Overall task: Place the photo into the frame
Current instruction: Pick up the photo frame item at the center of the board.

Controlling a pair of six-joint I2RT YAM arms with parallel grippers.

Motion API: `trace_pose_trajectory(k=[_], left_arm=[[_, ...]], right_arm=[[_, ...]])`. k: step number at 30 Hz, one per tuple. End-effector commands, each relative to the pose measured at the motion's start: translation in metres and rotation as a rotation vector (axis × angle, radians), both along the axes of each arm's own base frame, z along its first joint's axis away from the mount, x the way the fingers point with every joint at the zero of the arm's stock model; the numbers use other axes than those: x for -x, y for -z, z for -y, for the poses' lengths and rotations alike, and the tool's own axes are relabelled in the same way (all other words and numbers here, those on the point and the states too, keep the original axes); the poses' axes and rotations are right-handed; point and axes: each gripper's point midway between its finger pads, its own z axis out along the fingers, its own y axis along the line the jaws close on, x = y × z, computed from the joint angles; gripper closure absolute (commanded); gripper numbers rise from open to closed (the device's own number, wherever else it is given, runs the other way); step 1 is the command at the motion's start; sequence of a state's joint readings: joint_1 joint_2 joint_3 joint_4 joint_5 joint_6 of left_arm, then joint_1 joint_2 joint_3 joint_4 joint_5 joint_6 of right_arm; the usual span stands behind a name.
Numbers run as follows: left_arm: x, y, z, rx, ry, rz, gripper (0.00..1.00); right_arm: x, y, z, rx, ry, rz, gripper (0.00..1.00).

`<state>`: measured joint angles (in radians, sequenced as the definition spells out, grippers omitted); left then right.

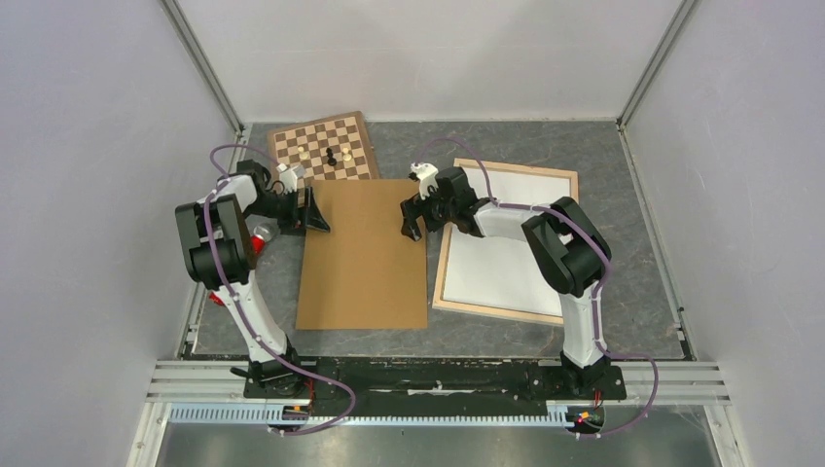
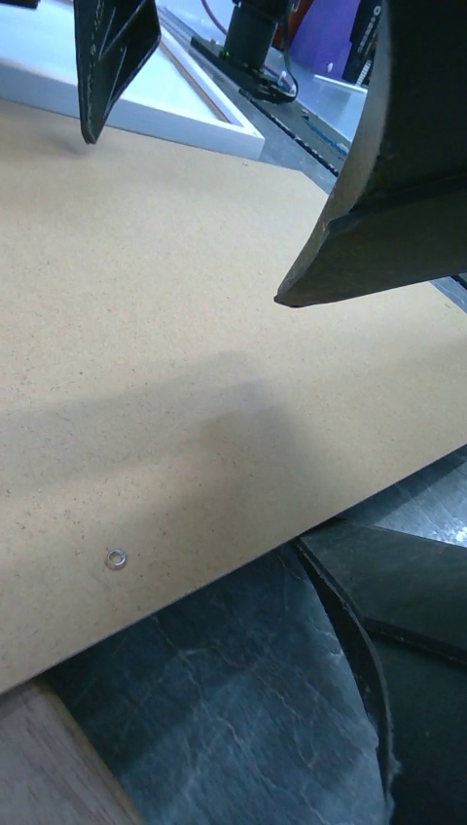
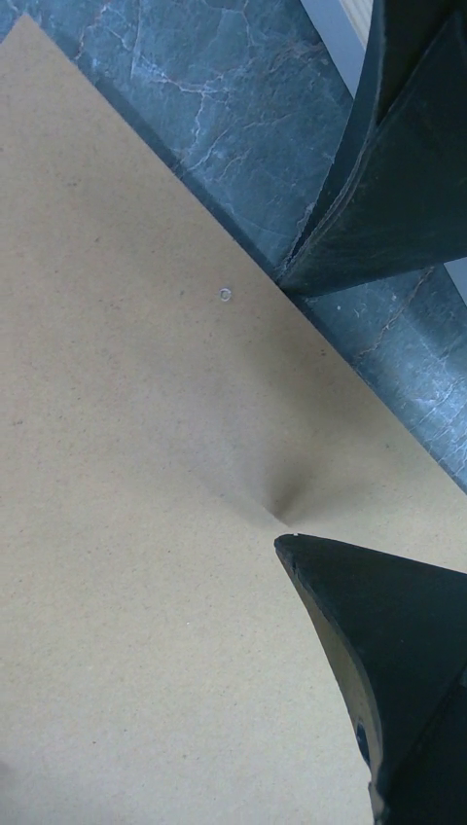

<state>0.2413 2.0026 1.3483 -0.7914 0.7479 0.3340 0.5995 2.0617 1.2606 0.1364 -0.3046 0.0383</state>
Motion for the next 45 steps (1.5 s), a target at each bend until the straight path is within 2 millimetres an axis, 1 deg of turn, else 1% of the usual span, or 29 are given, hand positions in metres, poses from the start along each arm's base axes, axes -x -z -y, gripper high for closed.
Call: trace_pose_trajectory(k=[1,4,8,11,15,20,23,25,27,31,38,45], left_arm=[[0.007,0.019,0.009,0.062,0.061,-0.001,0.14],[0.007,0.018,0.013,0.096,0.064,0.001,0.14],[0.007,0.011,0.018,0.160,0.065,0.019,0.15],[0.007,0.003,0.019,0.209,0.069,0.031,0.19],[0.007,-0.013,0.015,0.291,0.071,0.055,0.25],[0.008,-0.026,0.009,0.346,0.066,0.071,0.36],[0.010,-0.039,0.006,0.401,0.068,0.090,0.40],[0.011,-0.049,0.005,0.439,0.074,0.096,0.40],[0.012,-0.055,0.004,0.466,0.075,0.091,0.40],[0.015,-0.059,0.006,0.487,0.077,0.089,0.40],[0.020,-0.074,0.015,0.560,0.049,0.099,0.41],[0.027,-0.077,0.022,0.594,0.039,0.081,0.41]], right_arm=[[0.008,0.015,-0.004,-0.020,-0.009,-0.040,0.06],[0.012,0.022,-0.003,-0.018,-0.010,-0.055,0.06],[0.013,0.025,-0.002,-0.014,-0.009,-0.055,0.06],[0.013,0.026,-0.002,-0.014,-0.007,-0.058,0.06],[0.014,0.027,-0.001,-0.012,-0.007,-0.059,0.07],[0.014,0.029,-0.001,-0.008,-0.007,-0.060,0.07],[0.013,0.030,0.000,-0.002,-0.005,-0.056,0.07],[0.013,0.028,0.000,0.001,-0.006,-0.050,0.07],[0.013,0.028,0.000,0.005,-0.006,-0.046,0.07],[0.013,0.026,-0.002,0.007,-0.009,-0.039,0.07],[0.014,0.027,-0.005,0.008,-0.016,-0.038,0.07],[0.017,0.029,-0.009,0.011,-0.024,-0.040,0.07]])
